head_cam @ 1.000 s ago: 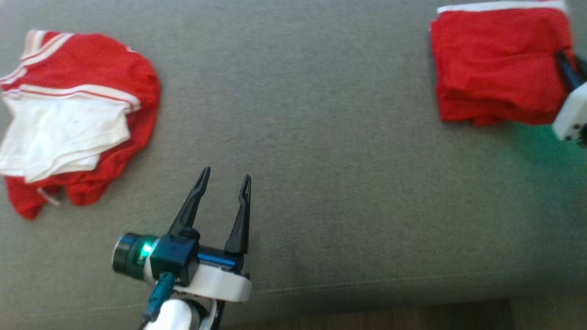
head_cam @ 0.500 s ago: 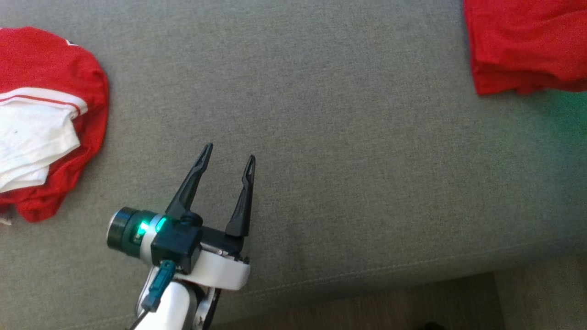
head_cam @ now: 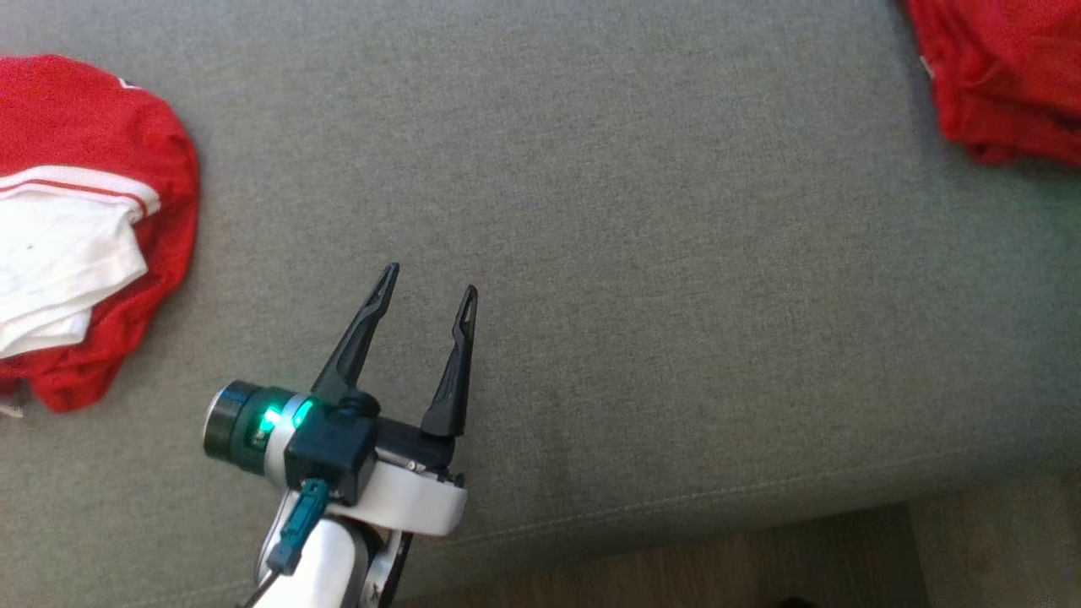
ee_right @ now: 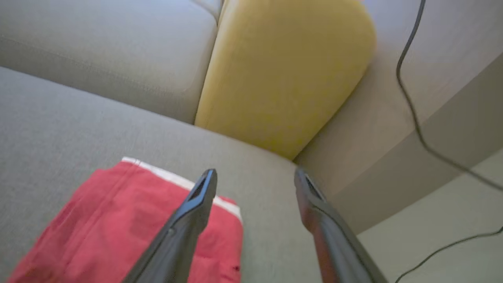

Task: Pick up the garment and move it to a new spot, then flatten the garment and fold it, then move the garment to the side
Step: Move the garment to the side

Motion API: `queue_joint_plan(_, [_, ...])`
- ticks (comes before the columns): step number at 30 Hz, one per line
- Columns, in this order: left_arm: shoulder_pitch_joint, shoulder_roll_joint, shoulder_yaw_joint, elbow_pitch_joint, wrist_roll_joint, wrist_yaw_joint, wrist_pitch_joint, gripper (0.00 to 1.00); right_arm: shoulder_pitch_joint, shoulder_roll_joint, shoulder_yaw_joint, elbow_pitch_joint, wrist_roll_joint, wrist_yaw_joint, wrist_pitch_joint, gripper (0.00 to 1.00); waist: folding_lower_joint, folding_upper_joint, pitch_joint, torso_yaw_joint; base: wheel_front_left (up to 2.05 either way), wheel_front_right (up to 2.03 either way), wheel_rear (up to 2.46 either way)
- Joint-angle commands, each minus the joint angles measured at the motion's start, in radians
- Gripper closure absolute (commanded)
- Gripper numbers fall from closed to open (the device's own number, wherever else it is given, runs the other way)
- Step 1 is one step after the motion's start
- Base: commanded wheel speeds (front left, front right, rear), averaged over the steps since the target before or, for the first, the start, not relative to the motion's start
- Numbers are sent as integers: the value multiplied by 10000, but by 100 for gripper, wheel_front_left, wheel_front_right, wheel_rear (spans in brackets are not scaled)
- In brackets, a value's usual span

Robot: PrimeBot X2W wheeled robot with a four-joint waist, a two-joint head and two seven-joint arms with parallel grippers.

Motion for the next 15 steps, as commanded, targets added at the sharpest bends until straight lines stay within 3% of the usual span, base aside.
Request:
queue_joint_plan(1, [-173,26,267,-279,-72,79,-51,0,122,133,-294,-722,-509,-4,-196,0,0,0,-194,80,0,0,0])
queue_joint_plan(3, [-145,13,280,-259,-101,114,-51,0,277,403,-553,-1041,-823,-4,-252,0,0,0,-315,119,0,0,0])
queue_joint_plan(7, [62,-66,375,-106,-297,285,-51,0,1210,1856,-1008,-2193,-1207,-4,-358,0,0,0,-1005,319,0,0,0])
queue_joint_plan(12, [508,-206,743,53,-778,655,-51,0,2705,3437,-430,-3379,-279,-4,-385,0,0,0,-2024,645,0,0,0])
queue_joint_plan(15, [742,-259,982,81,-1032,815,-51,0,3732,3836,175,-4117,526,-4,-387,0,0,0,-2597,933,0,0,0])
